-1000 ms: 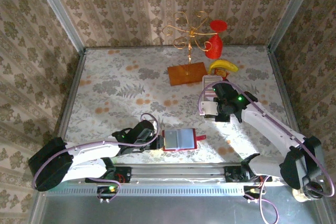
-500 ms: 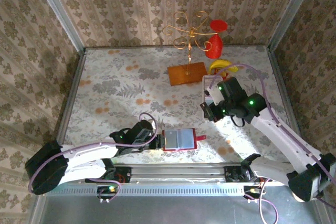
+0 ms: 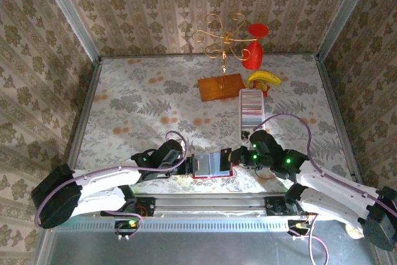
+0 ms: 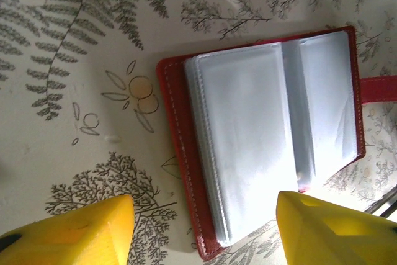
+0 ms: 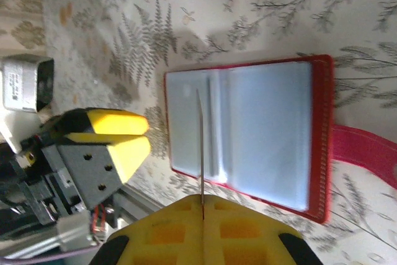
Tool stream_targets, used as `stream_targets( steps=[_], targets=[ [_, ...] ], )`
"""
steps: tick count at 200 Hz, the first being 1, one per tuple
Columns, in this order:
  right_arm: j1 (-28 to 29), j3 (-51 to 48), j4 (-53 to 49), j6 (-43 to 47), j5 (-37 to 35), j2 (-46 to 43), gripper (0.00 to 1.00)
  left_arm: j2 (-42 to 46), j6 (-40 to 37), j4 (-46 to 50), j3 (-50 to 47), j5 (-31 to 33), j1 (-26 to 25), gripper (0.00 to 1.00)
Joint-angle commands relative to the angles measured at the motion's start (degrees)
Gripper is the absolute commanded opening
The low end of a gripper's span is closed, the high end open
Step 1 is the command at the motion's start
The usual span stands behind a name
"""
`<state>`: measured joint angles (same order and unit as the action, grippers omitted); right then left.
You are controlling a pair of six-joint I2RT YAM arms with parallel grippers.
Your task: Put the credit cards into the card holder
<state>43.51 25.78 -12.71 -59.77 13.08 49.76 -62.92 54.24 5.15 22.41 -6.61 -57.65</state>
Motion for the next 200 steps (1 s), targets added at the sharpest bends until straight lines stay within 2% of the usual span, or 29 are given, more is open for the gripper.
stream_targets(
  steps=[1, 48, 86, 132, 200],
  targets=[
    [0.62, -0.7, 7.18, -5.39, -4.11, 0.87, 0.0, -0.66, -1.07, 2.73, 2.35, 0.96, 0.02, 0.62],
    [0.62, -2.84, 8.66, -3.54, -5.63, 1.39, 0.0, -3.27, -1.54, 1.89, 3.22, 0.04, 0.08, 0.61],
    [2.63, -0.49, 9.89, -1.78, -4.07, 6.76, 0.0, -6.01, -2.1, 1.77, 4.56, -0.47, 0.41, 0.59],
    [3.67, -1.04, 17.4, -3.18, -3.46, 13.43, 0.0, -8.94, -2.64, 1.2, 5.37, -1.76, 0.4, 0.51],
    [4.14, -1.0, 21.31, -3.07, -3.06, 17.94, 0.0, -11.55, -2.56, 2.06, 5.36, -1.14, 0.01, 0.39]
  ],
)
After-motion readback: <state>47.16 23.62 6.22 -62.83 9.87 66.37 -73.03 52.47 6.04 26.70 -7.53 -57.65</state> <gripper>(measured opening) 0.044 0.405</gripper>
